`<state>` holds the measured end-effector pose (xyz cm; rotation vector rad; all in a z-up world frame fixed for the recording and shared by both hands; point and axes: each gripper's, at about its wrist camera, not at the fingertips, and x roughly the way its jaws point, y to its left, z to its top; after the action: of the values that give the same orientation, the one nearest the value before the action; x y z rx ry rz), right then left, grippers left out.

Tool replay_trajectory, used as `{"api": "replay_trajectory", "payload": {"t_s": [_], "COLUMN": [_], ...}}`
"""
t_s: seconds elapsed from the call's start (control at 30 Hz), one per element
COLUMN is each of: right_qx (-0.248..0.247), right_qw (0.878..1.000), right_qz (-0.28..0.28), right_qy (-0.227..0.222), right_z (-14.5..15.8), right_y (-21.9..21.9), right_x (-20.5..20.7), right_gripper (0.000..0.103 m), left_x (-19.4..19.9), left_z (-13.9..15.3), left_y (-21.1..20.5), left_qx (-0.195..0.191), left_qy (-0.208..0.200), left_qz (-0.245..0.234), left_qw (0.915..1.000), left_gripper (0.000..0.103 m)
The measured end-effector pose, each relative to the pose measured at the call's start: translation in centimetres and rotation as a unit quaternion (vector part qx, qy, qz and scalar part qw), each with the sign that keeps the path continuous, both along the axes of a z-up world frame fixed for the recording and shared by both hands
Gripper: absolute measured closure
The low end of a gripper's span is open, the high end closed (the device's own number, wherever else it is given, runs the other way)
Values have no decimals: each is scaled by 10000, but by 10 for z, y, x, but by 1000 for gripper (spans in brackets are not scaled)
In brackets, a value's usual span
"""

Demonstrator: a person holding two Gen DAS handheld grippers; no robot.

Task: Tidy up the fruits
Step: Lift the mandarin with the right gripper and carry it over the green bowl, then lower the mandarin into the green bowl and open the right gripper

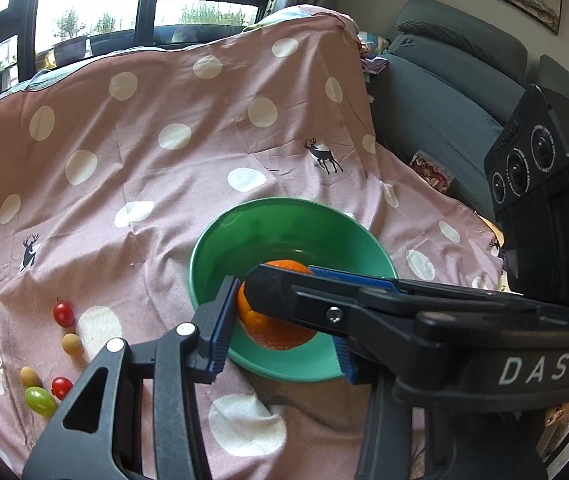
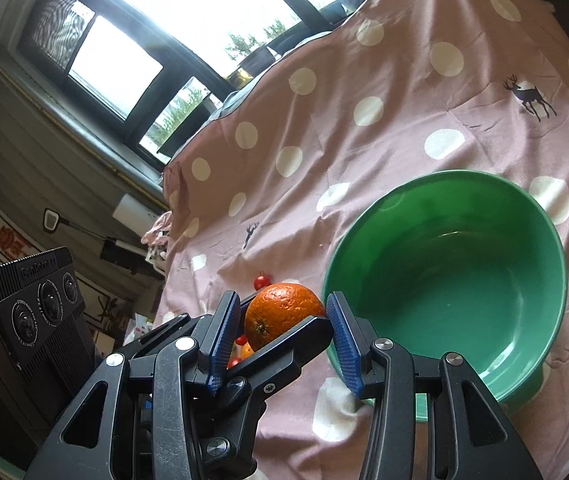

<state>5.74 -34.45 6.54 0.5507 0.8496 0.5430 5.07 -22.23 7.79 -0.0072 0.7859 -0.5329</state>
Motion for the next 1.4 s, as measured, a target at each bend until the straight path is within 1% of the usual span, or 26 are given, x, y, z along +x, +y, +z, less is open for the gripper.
{"api": "replay_trajectory", "payload": {"t_s": [0.37, 0.73, 1.07, 1.4], "right_qx": [100, 146, 71, -4], "right_qw": [9982, 9935, 9897, 9878], "right_qz": [-571, -1060, -1277, -1342], "right_qy": [152, 395, 639, 790], "right_z": [-9, -22, -33, -41], "right_y": [-44, -74, -87, -88], "right_x": [7, 17, 23, 25], "right_gripper": [55, 55, 55, 55], "left_x": [25, 47, 57, 63], "left_z": [-8, -23, -36, -46], "left_y": [-42, -70, -80, -81], "left_qx": [-5, -77, -191, -255], "left_qy": [167, 425, 679, 848], "left_qz": [-491, -852, -1008, -1029], "left_qw": [9987, 9954, 9924, 9907], "left_gripper": [60, 60, 60, 60]}}
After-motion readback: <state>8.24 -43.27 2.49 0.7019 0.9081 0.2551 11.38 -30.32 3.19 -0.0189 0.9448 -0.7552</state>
